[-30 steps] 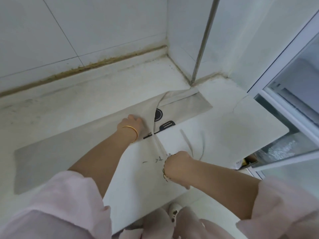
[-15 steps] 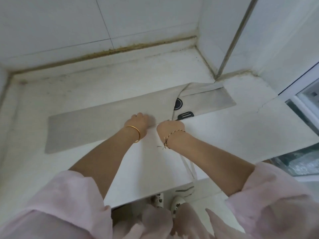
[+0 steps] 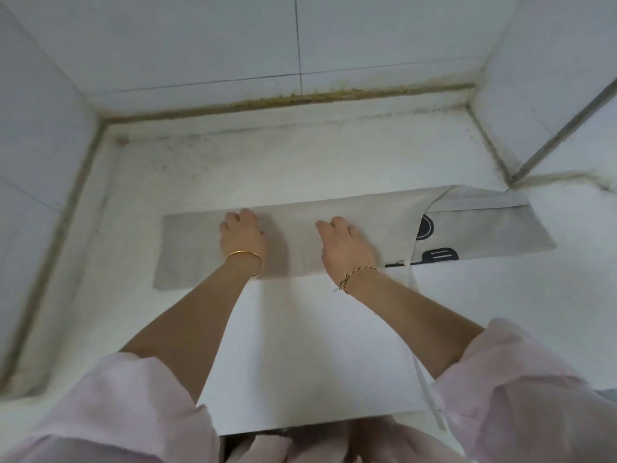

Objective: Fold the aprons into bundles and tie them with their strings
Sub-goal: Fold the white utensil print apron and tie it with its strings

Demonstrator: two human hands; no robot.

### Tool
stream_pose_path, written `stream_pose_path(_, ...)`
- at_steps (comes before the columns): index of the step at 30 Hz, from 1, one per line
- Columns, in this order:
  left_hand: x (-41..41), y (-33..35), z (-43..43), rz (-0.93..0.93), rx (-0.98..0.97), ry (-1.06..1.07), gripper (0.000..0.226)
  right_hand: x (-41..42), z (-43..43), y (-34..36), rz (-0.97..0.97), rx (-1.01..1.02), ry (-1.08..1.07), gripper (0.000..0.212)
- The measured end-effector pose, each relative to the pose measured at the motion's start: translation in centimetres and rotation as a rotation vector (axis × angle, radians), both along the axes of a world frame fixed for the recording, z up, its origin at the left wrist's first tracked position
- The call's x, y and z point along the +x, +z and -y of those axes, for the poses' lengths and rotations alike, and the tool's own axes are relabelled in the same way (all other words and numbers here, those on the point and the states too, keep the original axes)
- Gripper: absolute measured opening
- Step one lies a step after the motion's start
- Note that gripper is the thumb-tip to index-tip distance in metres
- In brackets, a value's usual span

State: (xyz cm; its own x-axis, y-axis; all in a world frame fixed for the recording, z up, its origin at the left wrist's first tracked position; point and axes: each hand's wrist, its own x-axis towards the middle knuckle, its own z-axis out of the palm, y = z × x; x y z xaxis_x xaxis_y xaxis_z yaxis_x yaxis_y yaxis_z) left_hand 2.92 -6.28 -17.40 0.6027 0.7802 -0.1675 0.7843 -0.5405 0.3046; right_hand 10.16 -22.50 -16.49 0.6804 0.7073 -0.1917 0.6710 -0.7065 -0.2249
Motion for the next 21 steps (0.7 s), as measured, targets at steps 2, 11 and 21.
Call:
stream_pose_path(2,-1.8,-0.3,-2.5,-0.157,0.062,0.174,0.042,-0.2,-1.2,-0.5,-0.065,-0.047,0.011,0.057)
stream_pose_path(11,-5.9,0.3,-8.2,-0.315,-0.031,0.439,0.047,0.6,-3.5,-0.7,-0.22,-0.167,-0.026,0.065)
stream_pose_path(21,-5.5,2.1,-11.9,-0.029,-0.514,0.57,0.051,3.3,-3.6,0.4,-0.542,-0.272,-0.104,0.114)
